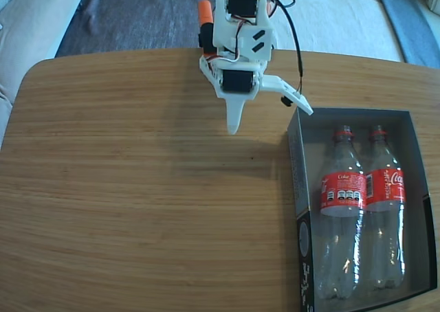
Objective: Grasp the bottles and put them in the box.
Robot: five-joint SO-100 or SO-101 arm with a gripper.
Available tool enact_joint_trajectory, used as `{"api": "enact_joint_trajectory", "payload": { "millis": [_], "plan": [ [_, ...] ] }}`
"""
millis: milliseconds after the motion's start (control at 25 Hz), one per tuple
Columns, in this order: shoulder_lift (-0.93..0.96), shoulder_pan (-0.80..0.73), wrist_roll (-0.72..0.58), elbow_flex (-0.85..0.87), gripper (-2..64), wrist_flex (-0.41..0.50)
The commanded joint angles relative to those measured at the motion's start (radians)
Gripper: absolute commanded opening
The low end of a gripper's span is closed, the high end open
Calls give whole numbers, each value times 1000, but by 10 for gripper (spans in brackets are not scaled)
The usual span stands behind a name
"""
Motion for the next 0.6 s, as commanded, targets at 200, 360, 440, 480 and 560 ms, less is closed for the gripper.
{"api": "enact_joint_trajectory", "payload": {
  "millis": [200, 360, 440, 480, 560],
  "plan": [
    [103, 3, -3, 18, -3, 3],
    [103, 3, -3, 18, -3, 2],
    [103, 3, -3, 18, -3, 2],
    [103, 3, -3, 18, -3, 2],
    [103, 3, -3, 18, -3, 2]
  ]
}}
